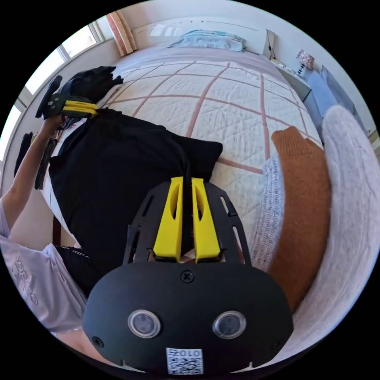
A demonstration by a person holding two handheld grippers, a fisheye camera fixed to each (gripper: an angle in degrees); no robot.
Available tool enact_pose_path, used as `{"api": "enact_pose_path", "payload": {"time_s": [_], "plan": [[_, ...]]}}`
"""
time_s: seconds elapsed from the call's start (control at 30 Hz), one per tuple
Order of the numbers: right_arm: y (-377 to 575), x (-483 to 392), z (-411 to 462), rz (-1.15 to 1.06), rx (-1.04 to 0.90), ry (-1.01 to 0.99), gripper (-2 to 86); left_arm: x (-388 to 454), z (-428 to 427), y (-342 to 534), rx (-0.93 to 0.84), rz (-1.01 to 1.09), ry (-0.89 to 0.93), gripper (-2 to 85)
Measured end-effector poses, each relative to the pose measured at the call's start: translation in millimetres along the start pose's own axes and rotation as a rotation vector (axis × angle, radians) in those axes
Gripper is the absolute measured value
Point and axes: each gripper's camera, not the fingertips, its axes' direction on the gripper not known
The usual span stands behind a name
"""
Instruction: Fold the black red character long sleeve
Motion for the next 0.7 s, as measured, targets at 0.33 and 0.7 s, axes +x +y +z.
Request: {"api": "enact_pose_path", "payload": {"time_s": [0.33, 0.7], "plan": [[66, -46, -77, 0.029, 0.271, 0.246, 5.9, -3, -110, 103, 0.321, -0.208, 0.062, 4.0], [-58, -64, 13, -0.087, 0.136, -0.083, 8.1, 64, -46, 205, 0.210, -0.243, 0.331, 6.8]]}}
